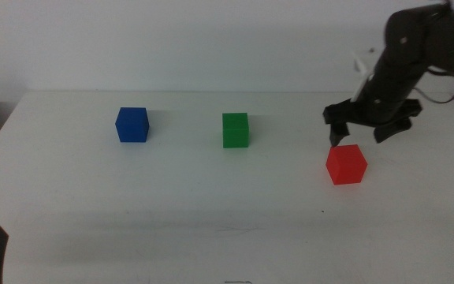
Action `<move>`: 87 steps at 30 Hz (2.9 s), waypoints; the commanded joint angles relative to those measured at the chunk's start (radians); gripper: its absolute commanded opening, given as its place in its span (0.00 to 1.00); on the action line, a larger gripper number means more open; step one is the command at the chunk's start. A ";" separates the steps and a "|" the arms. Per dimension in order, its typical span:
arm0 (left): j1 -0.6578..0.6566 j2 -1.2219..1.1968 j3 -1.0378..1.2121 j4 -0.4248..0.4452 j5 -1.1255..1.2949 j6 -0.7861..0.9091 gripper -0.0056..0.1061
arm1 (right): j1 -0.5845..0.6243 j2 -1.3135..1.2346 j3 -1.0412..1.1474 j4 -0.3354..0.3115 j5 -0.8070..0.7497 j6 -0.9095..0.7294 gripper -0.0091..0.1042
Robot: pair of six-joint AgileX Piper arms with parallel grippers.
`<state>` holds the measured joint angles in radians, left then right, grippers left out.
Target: Stack red cubes first, then green, then blue cubes in a specific spot.
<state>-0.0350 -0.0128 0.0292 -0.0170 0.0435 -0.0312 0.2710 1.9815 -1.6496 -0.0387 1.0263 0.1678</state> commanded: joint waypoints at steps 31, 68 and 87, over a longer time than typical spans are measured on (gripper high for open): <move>-0.003 -0.021 -0.003 -0.011 -0.084 -0.008 0.89 | 0.249 -0.022 -0.099 -0.120 0.254 0.328 0.07; -0.003 -0.021 -0.003 -0.011 -0.084 -0.008 0.89 | 0.513 0.139 -0.203 -0.120 0.117 0.677 0.07; -0.003 -0.021 -0.003 -0.011 -0.084 -0.008 0.89 | 0.512 0.181 -0.203 -0.132 0.108 0.644 0.56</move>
<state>-0.0350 -0.0128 0.0292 -0.0170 0.0435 -0.0312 0.7808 2.2163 -1.8291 -0.1489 1.1397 0.8179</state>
